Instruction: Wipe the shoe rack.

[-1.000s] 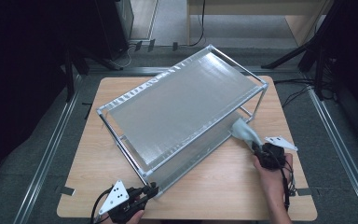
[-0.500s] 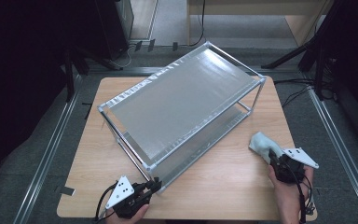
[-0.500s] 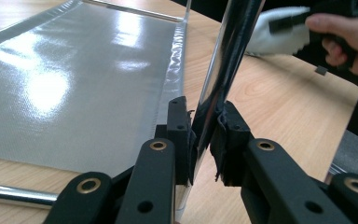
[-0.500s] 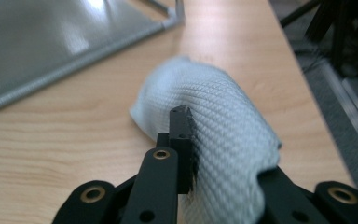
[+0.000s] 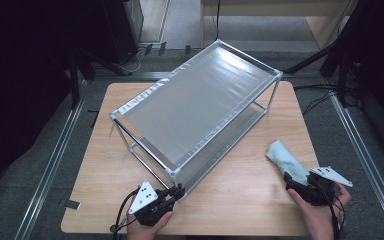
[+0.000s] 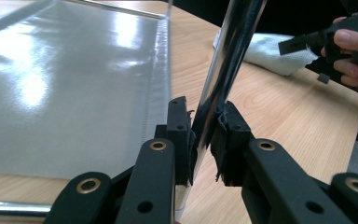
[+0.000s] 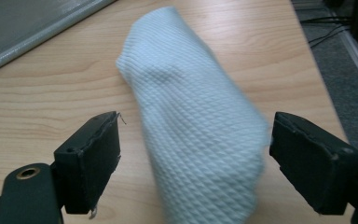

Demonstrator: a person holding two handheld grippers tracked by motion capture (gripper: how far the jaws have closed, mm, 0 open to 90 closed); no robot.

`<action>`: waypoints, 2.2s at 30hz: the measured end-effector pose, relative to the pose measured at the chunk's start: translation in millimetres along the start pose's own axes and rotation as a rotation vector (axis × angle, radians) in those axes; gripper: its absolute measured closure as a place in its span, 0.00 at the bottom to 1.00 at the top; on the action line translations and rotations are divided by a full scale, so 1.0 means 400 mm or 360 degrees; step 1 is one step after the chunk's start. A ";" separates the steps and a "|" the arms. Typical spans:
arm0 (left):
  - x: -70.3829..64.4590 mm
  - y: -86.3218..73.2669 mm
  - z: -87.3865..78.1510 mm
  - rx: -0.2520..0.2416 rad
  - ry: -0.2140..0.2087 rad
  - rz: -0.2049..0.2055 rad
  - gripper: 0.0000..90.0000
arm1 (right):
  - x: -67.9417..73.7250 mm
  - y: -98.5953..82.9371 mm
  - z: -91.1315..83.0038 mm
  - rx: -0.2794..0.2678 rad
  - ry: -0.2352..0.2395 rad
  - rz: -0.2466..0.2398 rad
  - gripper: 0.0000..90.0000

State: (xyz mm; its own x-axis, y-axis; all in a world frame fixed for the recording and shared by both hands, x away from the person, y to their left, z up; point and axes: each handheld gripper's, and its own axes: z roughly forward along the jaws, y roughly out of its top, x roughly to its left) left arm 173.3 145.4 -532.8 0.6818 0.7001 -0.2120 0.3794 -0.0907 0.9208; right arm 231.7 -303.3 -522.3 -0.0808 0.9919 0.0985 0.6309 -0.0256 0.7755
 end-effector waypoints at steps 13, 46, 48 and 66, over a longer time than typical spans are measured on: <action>-0.032 0.016 0.055 -0.0004 -0.0165 0.0082 0.76 | 0.108 -0.007 -0.112 -0.0325 0.0104 -0.0125 0.18; 0.167 -0.029 -0.156 -0.0089 0.0432 -0.0185 0.55 | 0.592 -0.103 0.010 -0.0140 0.0894 -0.0432 0.58; 0.172 -0.028 -0.155 -0.0085 0.0440 -0.0195 0.55 | 0.588 -0.106 0.006 -0.0159 0.0909 -0.0450 0.66; 0.223 0.005 -0.082 -0.0025 0.0573 -0.0192 0.58 | 0.410 -0.103 -0.020 -0.0232 0.0738 -0.0325 0.88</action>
State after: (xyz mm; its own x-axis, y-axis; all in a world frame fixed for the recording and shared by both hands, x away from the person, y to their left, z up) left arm 214.2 230.8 -539.0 0.3685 0.9093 -0.1933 0.4319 0.0167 0.9018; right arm 186.5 -140.6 -533.1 -0.5447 0.8199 0.1763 0.4556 0.1127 0.8830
